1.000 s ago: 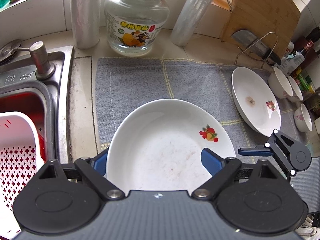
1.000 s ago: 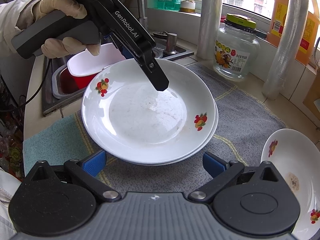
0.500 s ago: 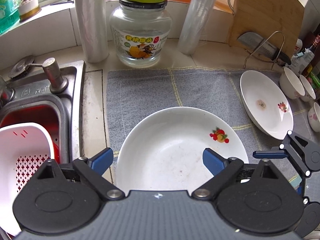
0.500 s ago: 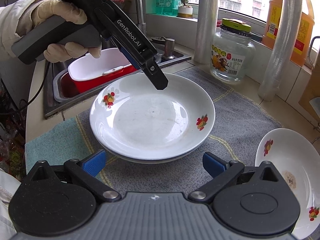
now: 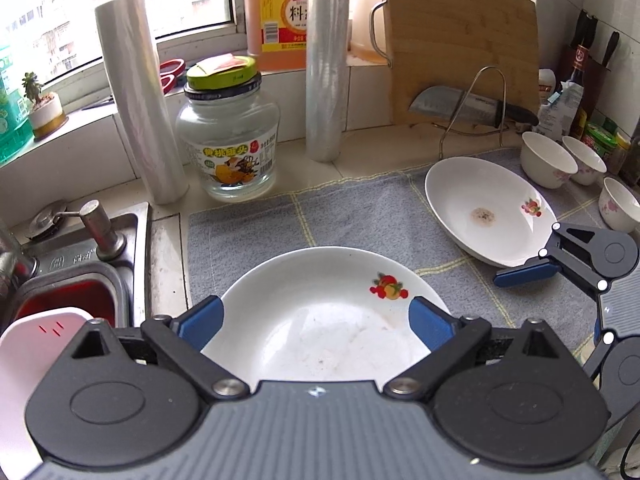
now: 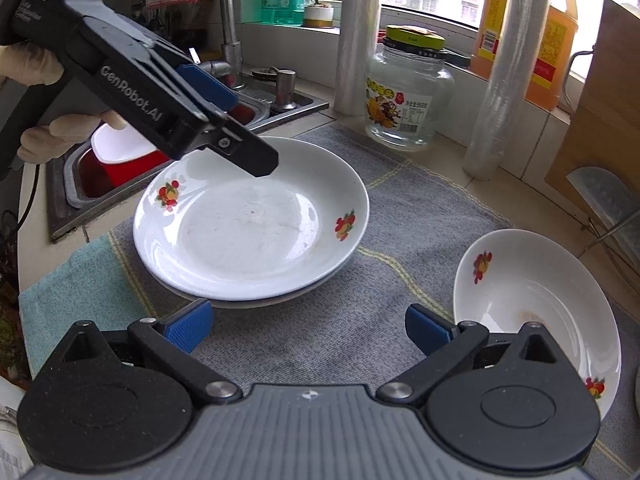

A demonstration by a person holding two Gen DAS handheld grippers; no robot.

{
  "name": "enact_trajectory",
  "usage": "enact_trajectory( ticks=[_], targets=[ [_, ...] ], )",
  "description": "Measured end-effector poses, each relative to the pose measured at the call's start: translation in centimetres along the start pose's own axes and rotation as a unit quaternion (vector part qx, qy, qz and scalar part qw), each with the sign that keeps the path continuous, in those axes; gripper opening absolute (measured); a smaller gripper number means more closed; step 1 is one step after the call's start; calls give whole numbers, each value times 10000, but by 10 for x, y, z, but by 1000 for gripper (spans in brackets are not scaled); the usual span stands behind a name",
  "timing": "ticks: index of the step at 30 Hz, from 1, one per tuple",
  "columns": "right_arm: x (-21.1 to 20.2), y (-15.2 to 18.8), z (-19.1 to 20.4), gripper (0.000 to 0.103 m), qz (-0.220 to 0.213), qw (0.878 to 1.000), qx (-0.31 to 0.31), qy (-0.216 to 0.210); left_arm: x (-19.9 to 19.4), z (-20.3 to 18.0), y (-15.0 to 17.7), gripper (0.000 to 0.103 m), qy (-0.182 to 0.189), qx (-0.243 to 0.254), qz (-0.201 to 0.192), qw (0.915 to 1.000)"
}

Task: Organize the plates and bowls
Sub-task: 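Withdraw the open left tool from the plate stack, then move the right tool to the stained white plate and grip its rim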

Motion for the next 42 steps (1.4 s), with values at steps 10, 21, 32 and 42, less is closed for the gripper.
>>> enact_trajectory(
  ticks=[10,21,32,42],
  targets=[
    [-28,26,-26,103,188,9951,613,752,-17,-46,3,99,84,165,-442,9988],
    [-64,67,-93,103,138,9898,953,1047,-3,-117,6,99,277,143,-90,9995],
    [-68,87,-163,103,29,9870,1564,378,41,-180,5,99,111,269,28,9996],
    [-48,57,-201,103,256,9855,1662,230,77,-185,-2,99,-103,822,400,9958]
  ],
)
Point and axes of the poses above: each gripper's, at about its wrist camera, not at the fingertips, and x roughly the way its jaws point, z to its left, y to its underside, the point moved 8 cm from there along x, roughly the way its jaws point, and after that the axes turned 2 degrees about -x, right-handed, at the moved point
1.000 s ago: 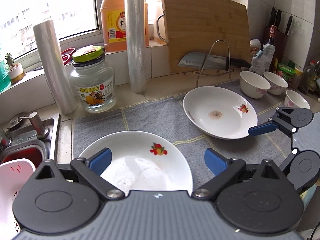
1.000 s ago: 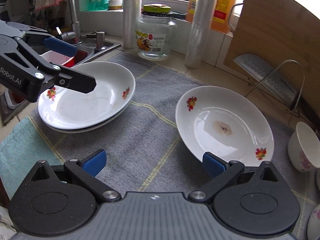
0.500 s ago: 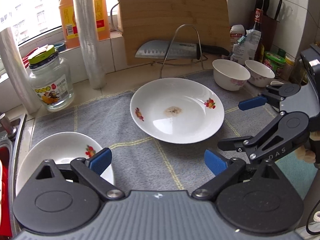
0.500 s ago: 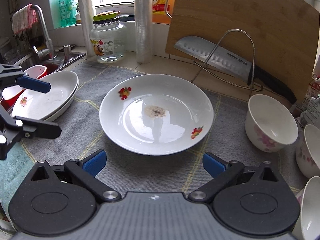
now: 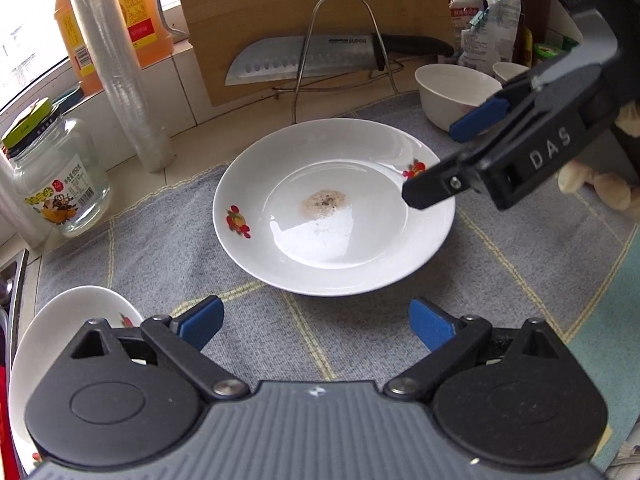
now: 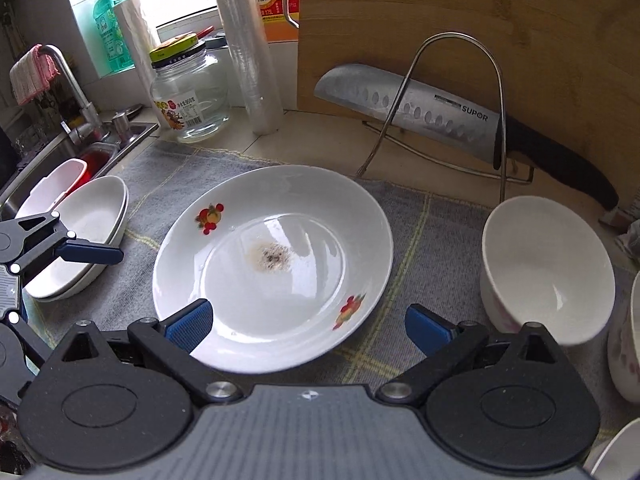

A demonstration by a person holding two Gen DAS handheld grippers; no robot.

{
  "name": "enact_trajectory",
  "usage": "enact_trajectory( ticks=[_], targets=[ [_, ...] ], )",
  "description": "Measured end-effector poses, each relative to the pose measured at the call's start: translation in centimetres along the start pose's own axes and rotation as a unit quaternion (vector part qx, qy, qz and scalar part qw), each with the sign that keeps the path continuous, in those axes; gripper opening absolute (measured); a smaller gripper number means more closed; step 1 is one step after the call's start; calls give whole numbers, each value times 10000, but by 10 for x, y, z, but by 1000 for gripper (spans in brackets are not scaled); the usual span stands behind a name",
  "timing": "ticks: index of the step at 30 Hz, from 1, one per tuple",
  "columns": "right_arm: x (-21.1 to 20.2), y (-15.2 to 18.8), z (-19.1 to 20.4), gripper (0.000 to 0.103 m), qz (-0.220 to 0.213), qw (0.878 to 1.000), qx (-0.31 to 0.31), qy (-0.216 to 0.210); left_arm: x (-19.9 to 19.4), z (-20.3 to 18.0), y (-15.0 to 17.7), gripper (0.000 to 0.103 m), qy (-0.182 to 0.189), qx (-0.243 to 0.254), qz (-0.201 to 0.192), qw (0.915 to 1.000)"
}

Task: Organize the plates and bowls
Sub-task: 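Move the right tool to the stained white plate and grip its rim, then lift the stained plate off the towel with the right tool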

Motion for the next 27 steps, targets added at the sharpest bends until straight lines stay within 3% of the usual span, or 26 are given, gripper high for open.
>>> enact_trajectory(
  ticks=[8,16,27],
  targets=[
    [35,-40,-20,103,550,9985,38,28,18,6,-3,99,104,232,258,9993],
    [71,-53,-31,103,1052,9942,-27,-245,33,9,-7,99,343,280,338,9984],
    [78,-58,-29,100,1175,9906,-451,-540,43,7,-12,99,509,472,376,9969]
  ],
)
Point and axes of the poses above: each gripper's, at about its wrist camera, not at the fingertips, and x roughly the way its jaws point, z to its left, y to its underside, the point moved 8 cm from there along x, roughly the way its jaws point, and after that the axes turned 2 degrees about -x, right-handed, at the moved point
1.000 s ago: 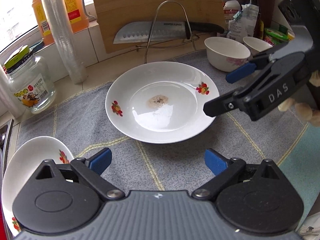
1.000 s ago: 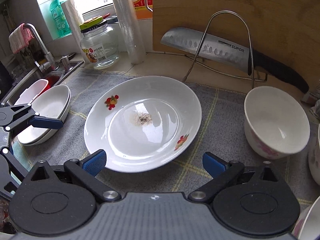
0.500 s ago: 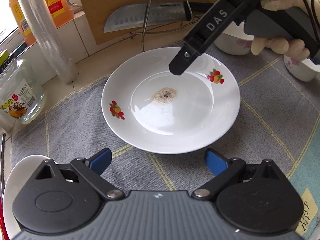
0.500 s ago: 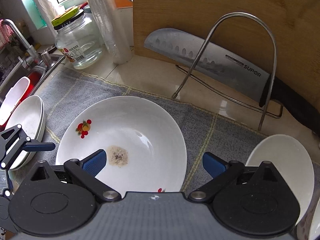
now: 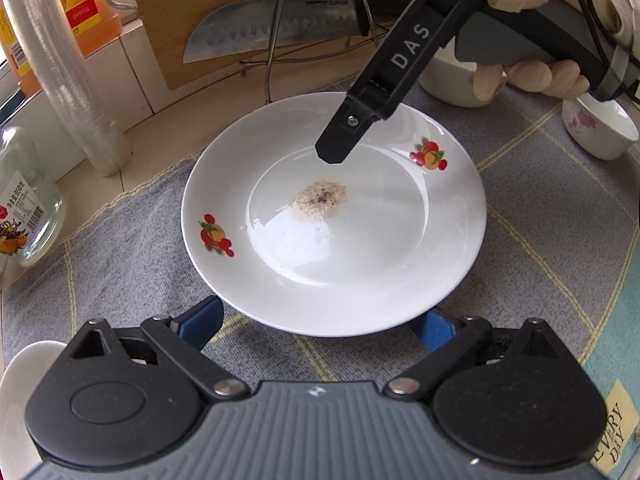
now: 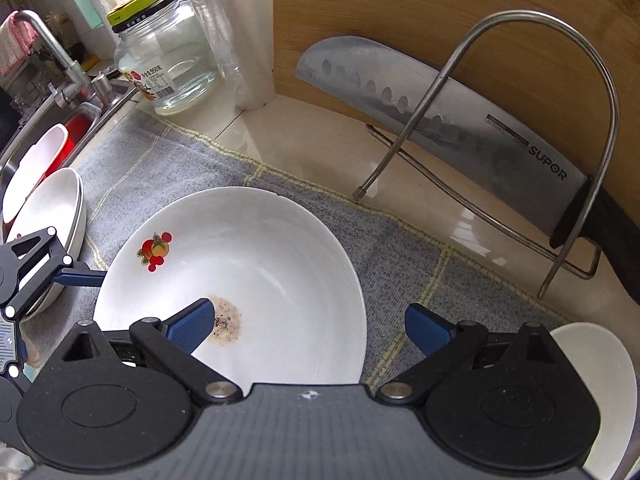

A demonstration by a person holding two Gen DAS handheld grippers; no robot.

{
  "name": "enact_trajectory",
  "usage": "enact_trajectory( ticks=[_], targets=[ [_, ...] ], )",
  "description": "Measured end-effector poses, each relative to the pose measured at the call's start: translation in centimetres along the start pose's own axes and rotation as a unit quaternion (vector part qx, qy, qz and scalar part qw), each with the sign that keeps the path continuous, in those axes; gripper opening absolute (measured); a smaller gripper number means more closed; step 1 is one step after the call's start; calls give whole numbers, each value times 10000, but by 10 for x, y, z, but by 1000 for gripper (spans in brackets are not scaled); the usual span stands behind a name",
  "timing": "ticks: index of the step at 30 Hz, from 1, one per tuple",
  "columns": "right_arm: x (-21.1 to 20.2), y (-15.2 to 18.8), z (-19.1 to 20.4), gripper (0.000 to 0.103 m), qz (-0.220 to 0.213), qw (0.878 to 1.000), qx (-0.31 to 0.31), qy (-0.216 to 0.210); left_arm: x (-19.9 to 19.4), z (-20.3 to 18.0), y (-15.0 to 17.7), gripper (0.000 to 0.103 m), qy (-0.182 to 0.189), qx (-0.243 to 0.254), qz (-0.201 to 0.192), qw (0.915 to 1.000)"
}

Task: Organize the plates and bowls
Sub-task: 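Lift the stained plate off the towel with the right tool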

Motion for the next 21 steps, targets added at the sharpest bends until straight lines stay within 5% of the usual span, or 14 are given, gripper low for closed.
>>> enact_trajectory(
  ticks=[10,21],
  targets=[
    [14,-6,4,94,729,9935,-18,-875,-4,2,2,99,60,-104,-61,9999],
    [9,-8,-6,90,722,9819,384,-1708,1,2,2,99,63,-71,-50,9999]
  ],
)
Point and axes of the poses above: each gripper's, at about its wrist camera, not at the fingertips, and x roughly the way its jaws point, z to its left, y to its underside, the point moved 8 cm from there along x, roughly the way its jaws point, and after that the axes turned 2 degrees about -x, right-handed, at the moved point
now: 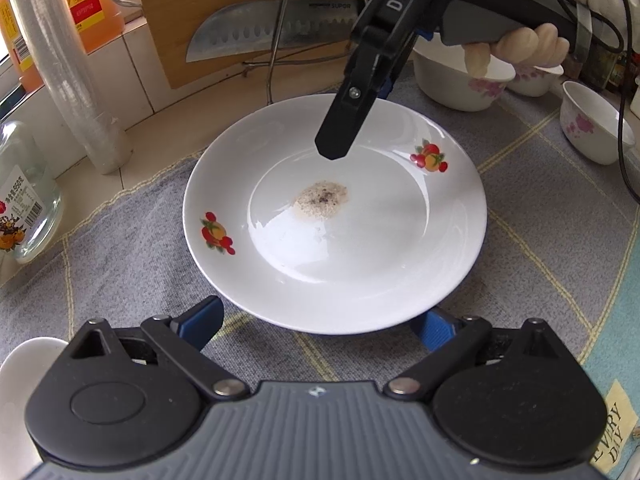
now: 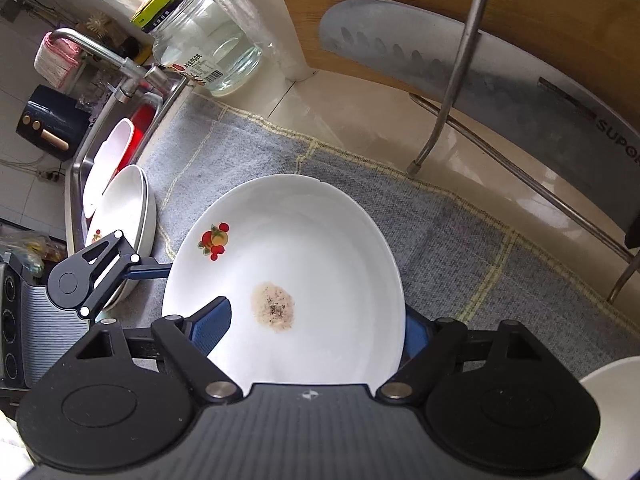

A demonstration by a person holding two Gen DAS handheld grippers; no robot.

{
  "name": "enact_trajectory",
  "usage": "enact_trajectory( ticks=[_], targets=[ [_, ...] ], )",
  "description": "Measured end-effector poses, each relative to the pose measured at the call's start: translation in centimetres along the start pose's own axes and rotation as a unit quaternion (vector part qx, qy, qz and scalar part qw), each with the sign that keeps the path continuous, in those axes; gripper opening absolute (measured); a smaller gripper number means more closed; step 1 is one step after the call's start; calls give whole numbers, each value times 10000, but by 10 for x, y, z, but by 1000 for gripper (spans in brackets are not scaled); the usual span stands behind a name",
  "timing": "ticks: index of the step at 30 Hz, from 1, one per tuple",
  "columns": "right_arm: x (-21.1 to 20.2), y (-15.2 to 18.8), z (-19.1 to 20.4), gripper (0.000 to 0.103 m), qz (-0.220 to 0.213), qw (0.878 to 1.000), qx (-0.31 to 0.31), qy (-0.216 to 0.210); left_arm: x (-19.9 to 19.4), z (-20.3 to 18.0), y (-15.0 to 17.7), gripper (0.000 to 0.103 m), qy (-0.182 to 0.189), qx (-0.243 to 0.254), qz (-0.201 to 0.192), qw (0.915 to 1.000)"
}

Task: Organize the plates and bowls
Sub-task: 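Lift the stained plate off the towel with the right tool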

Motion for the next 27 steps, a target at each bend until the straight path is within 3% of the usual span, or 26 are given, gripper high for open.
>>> enact_trajectory(
  ticks=[9,19,27],
  targets=[
    [-7,2,-5,89,-309,9988,240,-298,3,-4,-3,101,-57,236,-33,9997],
    [-3,5,2,88,-226,9997,-110,-57,1,3,-3,101,-9,503,0,9987],
    [-3,5,2,88,-270,9994,-193,18,0,11,-2,100,379,591,4,9975]
  ],
)
Point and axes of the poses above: each gripper's, at about its wrist camera, not at the fingertips, and x roughly the way its jaws point, z to its left, y to its underside, the point moved 8 cm from there along x, roughly the way its jaws point, and after that the axes turned 2 degrees about -x, right-handed, at the moved point
